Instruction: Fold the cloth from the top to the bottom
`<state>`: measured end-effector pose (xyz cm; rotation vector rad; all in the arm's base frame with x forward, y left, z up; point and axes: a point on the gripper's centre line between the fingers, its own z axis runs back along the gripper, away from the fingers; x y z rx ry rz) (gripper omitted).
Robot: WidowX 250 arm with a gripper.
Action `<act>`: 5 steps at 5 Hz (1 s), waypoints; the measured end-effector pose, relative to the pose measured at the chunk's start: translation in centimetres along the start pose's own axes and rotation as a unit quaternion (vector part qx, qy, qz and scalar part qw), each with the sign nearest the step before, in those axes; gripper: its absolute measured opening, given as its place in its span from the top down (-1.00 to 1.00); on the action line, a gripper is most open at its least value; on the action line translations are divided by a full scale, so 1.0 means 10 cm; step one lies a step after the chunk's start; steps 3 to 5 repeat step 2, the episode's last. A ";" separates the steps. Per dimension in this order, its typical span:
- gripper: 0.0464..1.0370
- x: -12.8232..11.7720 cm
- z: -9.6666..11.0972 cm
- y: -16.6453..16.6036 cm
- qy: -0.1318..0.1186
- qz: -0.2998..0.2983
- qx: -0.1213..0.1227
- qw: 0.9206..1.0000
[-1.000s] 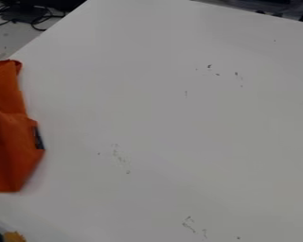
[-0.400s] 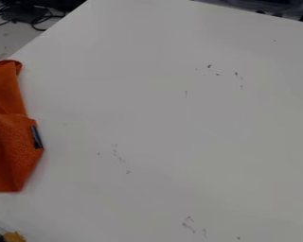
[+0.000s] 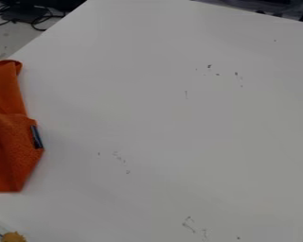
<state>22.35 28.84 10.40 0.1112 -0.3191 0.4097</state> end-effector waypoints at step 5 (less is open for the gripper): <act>-0.93 -0.14 -0.03 -0.25 0.034 -0.087 -0.007 0.996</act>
